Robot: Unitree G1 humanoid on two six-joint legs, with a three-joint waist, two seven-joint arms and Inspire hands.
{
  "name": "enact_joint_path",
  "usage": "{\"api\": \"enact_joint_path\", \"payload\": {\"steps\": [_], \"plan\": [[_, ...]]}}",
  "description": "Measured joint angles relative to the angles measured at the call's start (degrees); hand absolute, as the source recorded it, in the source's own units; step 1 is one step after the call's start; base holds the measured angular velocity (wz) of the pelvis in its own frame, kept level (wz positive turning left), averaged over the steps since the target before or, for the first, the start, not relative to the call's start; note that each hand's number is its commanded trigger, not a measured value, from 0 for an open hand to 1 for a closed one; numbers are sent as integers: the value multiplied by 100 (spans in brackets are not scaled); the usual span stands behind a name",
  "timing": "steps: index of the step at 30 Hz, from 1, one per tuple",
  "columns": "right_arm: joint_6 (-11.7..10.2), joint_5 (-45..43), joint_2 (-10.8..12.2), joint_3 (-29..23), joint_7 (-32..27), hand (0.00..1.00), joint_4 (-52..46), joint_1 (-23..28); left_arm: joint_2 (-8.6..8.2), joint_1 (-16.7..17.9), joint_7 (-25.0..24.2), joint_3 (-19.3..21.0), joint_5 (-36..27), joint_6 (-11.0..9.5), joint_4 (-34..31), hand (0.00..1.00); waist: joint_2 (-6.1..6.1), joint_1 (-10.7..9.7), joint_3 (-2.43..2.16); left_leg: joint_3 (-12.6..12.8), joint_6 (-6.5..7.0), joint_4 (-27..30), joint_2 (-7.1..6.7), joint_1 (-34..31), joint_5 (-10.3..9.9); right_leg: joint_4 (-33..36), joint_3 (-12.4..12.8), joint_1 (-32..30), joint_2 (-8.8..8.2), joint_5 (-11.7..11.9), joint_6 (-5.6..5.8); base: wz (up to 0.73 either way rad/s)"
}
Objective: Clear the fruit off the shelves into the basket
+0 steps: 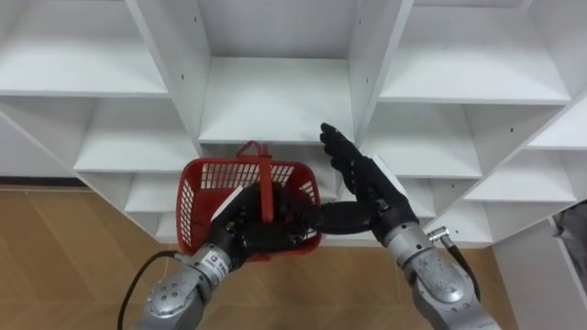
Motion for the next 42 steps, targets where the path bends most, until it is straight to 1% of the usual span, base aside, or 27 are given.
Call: {"api": "enact_joint_path", "payload": {"steps": [8, 12, 18, 20, 23, 25, 26, 28, 29, 31, 32, 33, 34, 36, 38, 40, 42], "plan": [[-11, 18, 1, -48, 55, 0, 24, 1, -2, 1, -1, 16, 4, 0, -67, 100, -17, -2, -4, 0, 0, 17, 2, -6, 0, 6, -1, 0, 0, 0, 0, 0], [-105, 18, 2, -52, 50, 0, 80, 3, -1, 1, -2, 48, 4, 0, -132, 100, -42, -6, -5, -2, 0, 33, 4, -15, 0, 6, -5, -2, 0, 2, -2, 0], [-107, 21, -3, -61, -4, 0, 207, 2, 12, 1, -2, 44, 13, 30, -170, 100, -41, 6, -6, -3, 0, 27, 7, -13, 0, -4, -7, 0, 4, 6, -6, 0], [-107, 30, -10, -56, 1, 0, 244, 3, 41, 14, -4, 43, 22, 49, -165, 100, -41, 3, -6, 10, 0, -9, 5, 39, 0, -12, -1, 34, 4, 7, -6, 0], [-105, 140, -8, -49, 21, 0, 310, 29, 67, 134, -3, 44, 28, 53, -165, 100, -40, 13, -8, 27, -1, -69, 4, 130, 1, -63, -6, 117, 7, 7, -5, 0], [-107, 230, -8, -51, 38, 0, 489, 62, 74, 229, 16, 63, 263, 51, -158, 100, -41, 9, -10, 32, -2, -90, 2, 177, 1, -99, 3, 162, 11, 8, -3, 0], [-98, 222, -21, -60, 33, 0, 555, 140, 84, 318, 62, 74, 496, 50, -156, 100, -42, 11, -11, 43, -3, -127, -1, 209, 0, -108, 13, 174, 11, 3, 4, -3], [-96, 222, -32, -75, -26, 0, 765, 316, 86, 473, 211, 109, 756, 43, 42, 100, -43, 15, -12, 76, -4, -170, -2, 254, -1, -116, 24, 194, 10, -2, 7, -5], [-89, 236, -47, -74, -52, 0, 854, 349, 88, 484, 237, 109, 766, 43, 148, 100, -40, 13, -13, 82, -5, -175, -2, 259, -1, -121, 25, 199, 9, -3, 8, -4], [-63, 296, -116, -109, -160, 0, 1178, 540, 98, 494, 351, 120, 777, 39, 740, 100, -32, 14, -17, 84, -6, -193, -2, 302, -2, -175, 23, 264, 15, -1, 8, 0], [-60, 292, -127, -131, -204, 0, 1267, 595, 101, 505, 382, 138, 795, 40, 904, 100, -26, 6, -20, 84, -8, -206, -2, 327, -4, -204, 27, 295, 23, 2, 11, 0], [-59, 253, -133, -270, -263, 0, 1378, 751, 110, 559, 469, 200, 958, 44, 1144, 100, -21, -3, -27, 84, -16, -233, -2, 367, -9, -231, 32, 333, 29, 1, 13, 0], [-62, 241, -160, -380, -345, 0, 1414, 907, 131, 665, 551, 289, 1116, 43, 1259, 100, -9, -3, -36, 82, -18, -251, 0, 381, -10, -287, 40, 362, 42, 9, 17, 0], [-62, 261, -177, -541, -485, 0, 1568, 1058, 158, 784, 693, 359, 1269, 43, 1432, 100, 4, 1, -41, 102, -24, -289, 2, 456, -14, -314, 69, 415, 51, 16, 18, -6], [-71, 278, -177, -663, -648, 0, 1699, 1140, 165, 839, 807, 399, 1330, 34, 1621, 100, 26, 0, -62, 131, -26, -304, 2, 494, -17, -313, 93, 428, 51, 15, 20, -9], [-143, 338, -170, -729, -816, 0, 2006, 1191, 162, 893, 947, 491, 1356, 31, 1922, 100, 44, -14, -72, 146, -26, -360, 2, 624, -17, -348, 106, 534, 55, 14, 21, -3], [-179, 336, -163, -756, -948, 0, 2313, 1227, 156, 1006, 1032, 613, 1358, 27, 2042, 100, 68, -14, -102, 152, -29, -408, -1, 722, -20, -400, 107, 609, 58, 13, 30, 0]]}}
